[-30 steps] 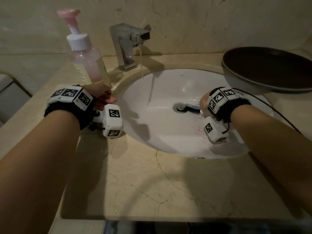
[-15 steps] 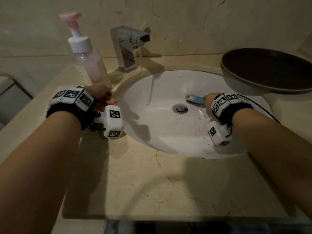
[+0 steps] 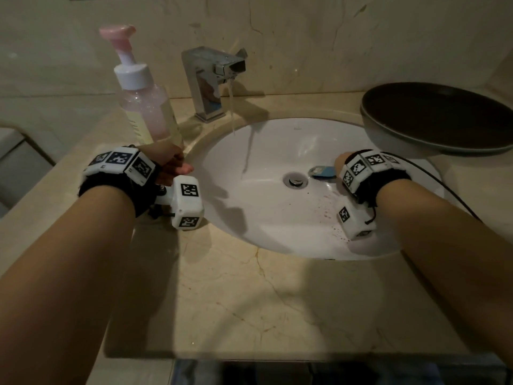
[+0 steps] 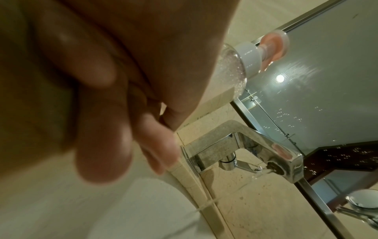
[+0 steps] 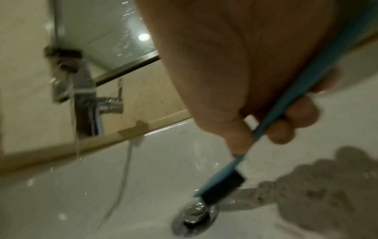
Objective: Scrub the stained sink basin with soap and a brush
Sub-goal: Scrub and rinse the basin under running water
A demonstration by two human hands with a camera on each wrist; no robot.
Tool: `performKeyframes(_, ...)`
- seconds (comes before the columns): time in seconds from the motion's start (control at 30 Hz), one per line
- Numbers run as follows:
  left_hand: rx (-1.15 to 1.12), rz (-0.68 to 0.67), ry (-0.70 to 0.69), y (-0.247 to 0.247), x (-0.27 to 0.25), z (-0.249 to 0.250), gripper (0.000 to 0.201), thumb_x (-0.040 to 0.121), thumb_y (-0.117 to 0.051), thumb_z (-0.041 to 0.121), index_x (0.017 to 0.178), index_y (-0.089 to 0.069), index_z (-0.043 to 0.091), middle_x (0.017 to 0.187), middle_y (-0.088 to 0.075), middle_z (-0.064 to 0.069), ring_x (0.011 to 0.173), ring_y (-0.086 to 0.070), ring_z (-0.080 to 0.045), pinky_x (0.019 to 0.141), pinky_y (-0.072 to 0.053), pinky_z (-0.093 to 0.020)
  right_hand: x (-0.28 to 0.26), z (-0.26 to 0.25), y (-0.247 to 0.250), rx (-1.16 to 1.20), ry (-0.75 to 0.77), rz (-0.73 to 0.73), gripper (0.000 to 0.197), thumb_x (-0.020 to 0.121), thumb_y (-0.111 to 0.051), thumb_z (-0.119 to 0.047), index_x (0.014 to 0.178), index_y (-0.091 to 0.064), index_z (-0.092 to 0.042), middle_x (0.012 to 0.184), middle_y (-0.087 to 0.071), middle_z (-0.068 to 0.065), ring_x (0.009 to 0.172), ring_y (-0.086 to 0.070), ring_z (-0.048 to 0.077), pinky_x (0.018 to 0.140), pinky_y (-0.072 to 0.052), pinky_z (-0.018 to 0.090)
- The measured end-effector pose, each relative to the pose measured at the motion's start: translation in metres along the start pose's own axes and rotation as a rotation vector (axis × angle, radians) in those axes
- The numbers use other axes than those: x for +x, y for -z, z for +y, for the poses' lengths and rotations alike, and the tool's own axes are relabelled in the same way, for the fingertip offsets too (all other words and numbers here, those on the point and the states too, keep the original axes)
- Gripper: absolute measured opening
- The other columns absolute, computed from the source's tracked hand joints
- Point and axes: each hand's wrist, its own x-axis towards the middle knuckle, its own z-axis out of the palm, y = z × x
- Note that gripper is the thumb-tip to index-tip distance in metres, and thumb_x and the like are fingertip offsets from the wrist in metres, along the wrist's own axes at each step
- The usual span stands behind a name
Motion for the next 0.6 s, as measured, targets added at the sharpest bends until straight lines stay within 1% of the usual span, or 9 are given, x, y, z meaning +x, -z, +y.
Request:
performKeyframes(0.03,0.001,0.004,-0.005,0.0,-0.001,0.0,0.036,0.098,-0.025,0.026,0.065,-0.036,0.015,0.039,-0.04,0.002,0.035,-0.031,-0.009,0.031,-0.021,-0.006,0.001,0.001,-0.001,0.02,0.056,0.001,0.018,0.089,-0.058,-0.015,0.104,-0.067,-0.018,0.077,-0.059,-0.003,0.065,-0.052,0.013,0.059,-0.045,0.011)
performKeyframes(0.1,-0.001,0.004,-0.011,0.0,-0.001,0.0,0.035,0.099,-0.025,0.027,0.067,-0.036,0.016,0.047,-0.041,0.0,0.043,-0.031,-0.011,0.031,-0.022,-0.006,0.012,0.003,-0.007,0.179,0.138,-0.086,0.037,0.094,-0.05,-0.017,0.128,-0.057,-0.027,0.1,-0.064,-0.002,0.079,-0.052,0.015,0.077,-0.043,0.02)
performKeyframes(0.13,0.002,-0.004,-0.008,0.001,0.0,0.0,0.036,0.099,-0.024,0.028,0.067,-0.035,0.016,0.054,-0.039,0.0,0.048,-0.028,-0.012,0.031,-0.022,-0.006,0.015,0.001,-0.009,0.257,0.191,-0.157,0.04,0.093,-0.049,-0.017,0.127,-0.056,-0.037,0.099,-0.063,-0.005,0.082,-0.049,0.015,0.08,-0.039,0.023)
performKeyframes(0.2,0.01,-0.028,-0.004,0.002,0.001,-0.002,0.038,0.099,-0.024,0.03,0.065,-0.033,0.016,0.052,-0.04,-0.001,0.047,-0.025,-0.011,0.031,-0.021,-0.008,0.02,-0.005,-0.009,0.339,0.274,-0.361,0.043,0.088,-0.056,-0.015,0.103,-0.063,-0.055,0.086,-0.063,-0.006,0.078,-0.047,0.016,0.079,-0.038,0.026)
performKeyframes(0.27,0.006,-0.026,-0.01,0.003,0.003,-0.002,0.038,0.099,-0.025,0.029,0.064,-0.034,0.016,0.036,-0.043,0.003,0.035,-0.029,-0.009,0.031,-0.021,-0.008,0.021,-0.007,-0.012,0.282,0.288,-0.486,0.048,0.085,-0.06,-0.009,0.084,-0.067,-0.057,0.079,-0.061,-0.001,0.076,-0.044,0.019,0.074,-0.038,0.026)
performKeyframes(0.3,-0.001,-0.021,-0.014,0.003,0.004,-0.003,0.037,0.099,-0.026,0.028,0.065,-0.035,0.016,0.033,-0.043,0.004,0.029,-0.03,-0.007,0.031,-0.021,-0.008,0.023,-0.006,-0.014,0.256,0.261,-0.497,0.048,0.086,-0.059,-0.006,0.086,-0.067,-0.053,0.08,-0.059,0.001,0.075,-0.043,0.018,0.072,-0.037,0.024)
performKeyframes(0.4,-0.002,-0.022,-0.018,0.002,0.004,-0.002,0.036,0.099,-0.025,0.029,0.067,-0.034,0.016,0.038,-0.042,0.002,0.024,-0.031,-0.006,0.031,-0.022,-0.006,0.02,0.002,-0.014,0.155,0.164,-0.343,0.044,0.09,-0.053,-0.009,0.119,-0.055,-0.042,0.093,-0.06,0.004,0.077,-0.048,0.014,0.063,-0.038,0.018)
performKeyframes(0.5,0.012,-0.029,-0.003,0.002,0.004,-0.001,0.037,0.1,-0.025,0.028,0.066,-0.032,0.016,0.054,-0.039,0.0,0.043,-0.029,-0.01,0.031,-0.021,-0.006,0.018,0.011,-0.023,0.273,0.025,-0.215,0.041,0.089,-0.058,-0.01,0.128,-0.059,-0.023,0.094,-0.063,0.004,0.065,-0.056,0.013,0.057,-0.045,0.02)
performKeyframes(0.6,-0.001,-0.022,-0.002,0.001,0.004,0.0,0.036,0.1,-0.026,0.027,0.066,-0.032,0.017,0.063,-0.037,0.0,0.052,-0.023,-0.011,0.03,-0.021,-0.007,0.02,0.01,-0.029,0.195,0.009,-0.1,0.04,0.095,-0.047,-0.016,0.134,-0.054,-0.023,0.119,-0.063,0.008,0.1,-0.062,0.027,0.09,-0.049,0.029)
